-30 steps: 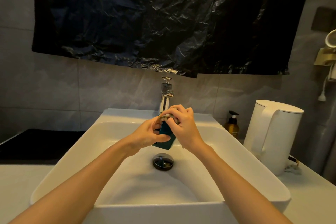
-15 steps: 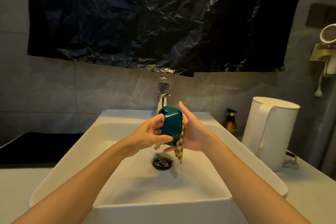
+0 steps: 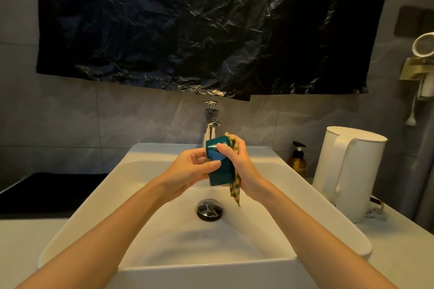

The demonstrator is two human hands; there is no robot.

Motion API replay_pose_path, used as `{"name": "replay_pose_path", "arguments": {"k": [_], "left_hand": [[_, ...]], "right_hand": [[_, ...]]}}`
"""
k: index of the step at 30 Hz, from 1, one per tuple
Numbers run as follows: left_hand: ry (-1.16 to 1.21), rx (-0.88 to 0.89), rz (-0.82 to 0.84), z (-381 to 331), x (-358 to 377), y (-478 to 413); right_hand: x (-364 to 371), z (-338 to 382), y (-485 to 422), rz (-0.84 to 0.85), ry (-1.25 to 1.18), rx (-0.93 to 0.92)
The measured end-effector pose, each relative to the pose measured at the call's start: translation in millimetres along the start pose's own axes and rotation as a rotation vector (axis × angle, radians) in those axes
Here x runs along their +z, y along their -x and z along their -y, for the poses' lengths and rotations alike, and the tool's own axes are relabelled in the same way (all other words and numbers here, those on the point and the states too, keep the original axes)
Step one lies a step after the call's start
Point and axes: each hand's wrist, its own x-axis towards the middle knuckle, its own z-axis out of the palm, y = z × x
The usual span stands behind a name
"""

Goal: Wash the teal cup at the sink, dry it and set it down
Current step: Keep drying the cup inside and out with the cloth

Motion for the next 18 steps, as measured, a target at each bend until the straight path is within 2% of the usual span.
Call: {"name": "replay_pose_path", "arguments": {"k": [5, 7, 10, 12, 15, 18], "left_hand": [[0.008, 0.011, -0.03, 1, -3, -1], [-0.006, 0.013, -0.052, 0, -6, -2], [-0.074, 0.013, -0.07, 3, -10, -2], [-0.142, 0.01, -0.082, 6, -10, -2], [-0.191, -0.01, -0.044, 9, -7, -3], [-0.22, -0.053, 0.002, 11, -1, -3]], "right_hand": [[2, 2, -1, 0.032, 0.024, -0.021], [4, -2, -1, -0.035, 0.117, -0.218], [7, -15, 1, -0.075, 0.512, -0.684], [9, -21, -1, -0.066, 0.74, -0.813], [10, -18, -8, -0.137, 0.751, -0.713], [2, -13, -13, -0.223, 0.64, -0.461]]}}
